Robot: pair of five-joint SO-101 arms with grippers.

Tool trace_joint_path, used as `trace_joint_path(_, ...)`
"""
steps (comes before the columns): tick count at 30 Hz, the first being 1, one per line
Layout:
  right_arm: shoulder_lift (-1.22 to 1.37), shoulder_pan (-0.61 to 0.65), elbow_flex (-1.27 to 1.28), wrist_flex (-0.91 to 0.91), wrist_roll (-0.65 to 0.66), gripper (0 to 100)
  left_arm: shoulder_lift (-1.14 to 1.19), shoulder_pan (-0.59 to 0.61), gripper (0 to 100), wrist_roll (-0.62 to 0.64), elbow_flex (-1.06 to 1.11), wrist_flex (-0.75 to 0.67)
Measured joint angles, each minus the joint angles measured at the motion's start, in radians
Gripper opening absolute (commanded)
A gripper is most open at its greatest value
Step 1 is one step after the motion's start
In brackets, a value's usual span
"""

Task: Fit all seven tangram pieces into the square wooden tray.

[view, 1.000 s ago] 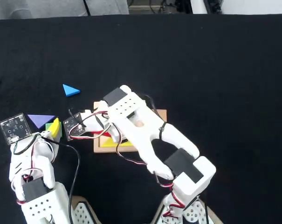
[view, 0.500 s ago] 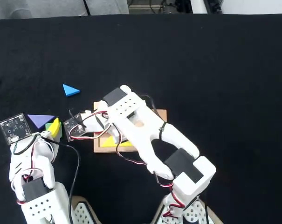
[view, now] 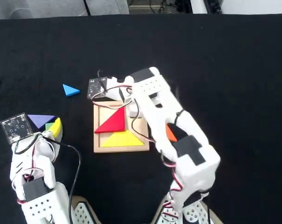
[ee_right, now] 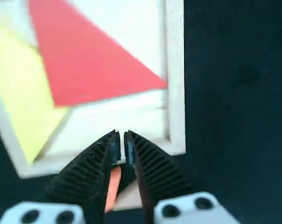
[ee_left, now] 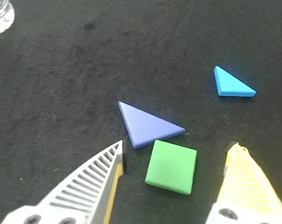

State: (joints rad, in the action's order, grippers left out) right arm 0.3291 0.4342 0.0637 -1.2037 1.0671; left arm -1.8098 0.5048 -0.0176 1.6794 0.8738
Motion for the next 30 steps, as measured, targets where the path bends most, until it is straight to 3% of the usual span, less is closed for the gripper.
trace_joint_path(6,0.097,0.054,-0.038,0.046,-0.063,1.1,0.0,-0.005,34,-0.032,0.0,0.0)
trace_joint_path(30,0.206,0.107,-0.245,0.04,-0.069,1.1,0.0,-0.005,34,-0.037,0.0,0.0)
